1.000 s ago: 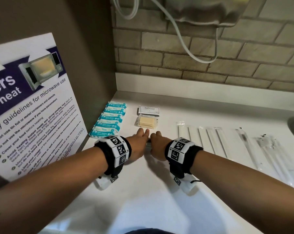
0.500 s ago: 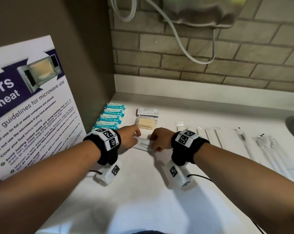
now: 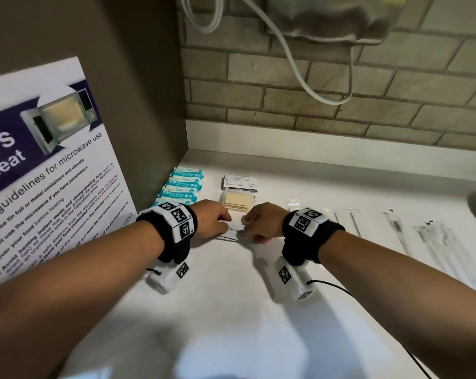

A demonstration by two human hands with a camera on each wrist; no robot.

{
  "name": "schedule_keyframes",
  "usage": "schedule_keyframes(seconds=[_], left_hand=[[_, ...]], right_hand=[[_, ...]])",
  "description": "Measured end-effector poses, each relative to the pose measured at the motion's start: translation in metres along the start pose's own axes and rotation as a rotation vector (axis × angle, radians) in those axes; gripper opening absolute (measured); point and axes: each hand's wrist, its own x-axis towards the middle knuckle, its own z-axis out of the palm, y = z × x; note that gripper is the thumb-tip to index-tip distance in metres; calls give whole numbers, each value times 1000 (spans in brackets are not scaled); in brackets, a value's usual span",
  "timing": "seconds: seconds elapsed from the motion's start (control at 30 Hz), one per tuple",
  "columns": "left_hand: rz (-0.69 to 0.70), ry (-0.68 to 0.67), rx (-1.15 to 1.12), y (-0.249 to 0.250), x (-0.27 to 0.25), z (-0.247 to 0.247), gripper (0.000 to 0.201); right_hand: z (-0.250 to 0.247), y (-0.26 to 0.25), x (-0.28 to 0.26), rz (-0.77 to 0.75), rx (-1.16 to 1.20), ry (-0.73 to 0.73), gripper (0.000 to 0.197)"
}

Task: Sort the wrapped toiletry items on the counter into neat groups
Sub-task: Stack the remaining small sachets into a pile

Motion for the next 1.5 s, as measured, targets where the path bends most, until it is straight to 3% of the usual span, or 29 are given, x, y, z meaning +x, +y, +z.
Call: schedule_keyframes(seconds=[0.13,0.23,0.43,0.63,0.8,1.5], left_hand=[[16,-72,44,0,1,0,64],[29,-74,144,4,2,1,64],[33,-38,199,6,7,3,43],[13,-7,169,3,15,5,45],[32,-10,160,3,18,2,50],[-15,-40,142,0,24,4,48]], right_hand=[[-1,-9,-12,-104,-413,16,62],[7,-9,-7,-156,-519,30,64],[11,-9,4,-202,-564,49,52],[10,-11,13,-214,-571,59,27],[9,-11,16,-209,-539,57,36],[10,-6,22,-188,-535,58,32]])
